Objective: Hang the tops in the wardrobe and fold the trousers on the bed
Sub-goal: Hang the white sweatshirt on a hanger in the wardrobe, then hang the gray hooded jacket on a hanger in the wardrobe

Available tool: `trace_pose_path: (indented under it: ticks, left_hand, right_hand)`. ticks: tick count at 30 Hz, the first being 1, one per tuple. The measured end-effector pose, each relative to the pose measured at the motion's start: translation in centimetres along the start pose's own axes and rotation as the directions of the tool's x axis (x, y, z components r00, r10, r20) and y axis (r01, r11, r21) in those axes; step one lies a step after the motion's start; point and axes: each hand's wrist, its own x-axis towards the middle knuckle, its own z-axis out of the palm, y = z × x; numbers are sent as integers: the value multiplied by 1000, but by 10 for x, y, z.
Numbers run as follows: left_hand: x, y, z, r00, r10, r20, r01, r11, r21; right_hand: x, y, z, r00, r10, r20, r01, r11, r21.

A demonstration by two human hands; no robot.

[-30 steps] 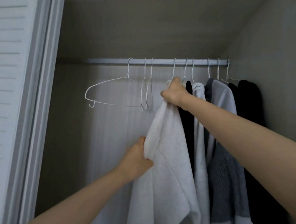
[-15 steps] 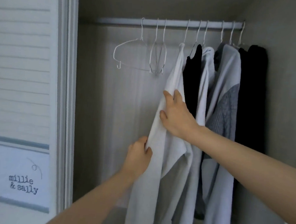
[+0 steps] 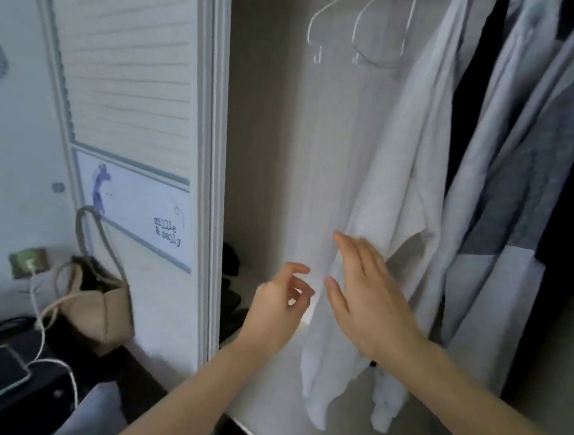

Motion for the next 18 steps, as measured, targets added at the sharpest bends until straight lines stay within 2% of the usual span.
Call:
trace_pose_path:
  ticks: [1,4,6,9,11,15,18]
  left_hand:
    - [-18,1,1,999,-26,-45,27,999,24]
    - [-67,6,-2,980,-129,-149,139,989,54]
    - [-114,12,-7,941,-229,-249,255,964,75]
    - [-168,23,-16,904,-299,-307,342,934,98]
    - [-211,30,-23,864,-339,-372,413,900,140]
    - [-301,47,-44,729,-404,-552,573,802,170]
    - [-369,73,-62,572,-426,-701,664,742,91]
  right_hand:
    - [-11,0,3,1000,-15,-11,16,998,67]
    - [-43,-3,6,997,0,78,-22,961,274]
    - [-70,-15,7,989,-88,115,36,919,392]
    - [-97,-28,19,982,-157,109,89,879,468]
    - [-116,-47,23,960,-229,163,110,838,534]
    - [-157,-100,25,886,-406,226,166,731,662]
    - [-192,-145,23,810,-531,249,198,646,737]
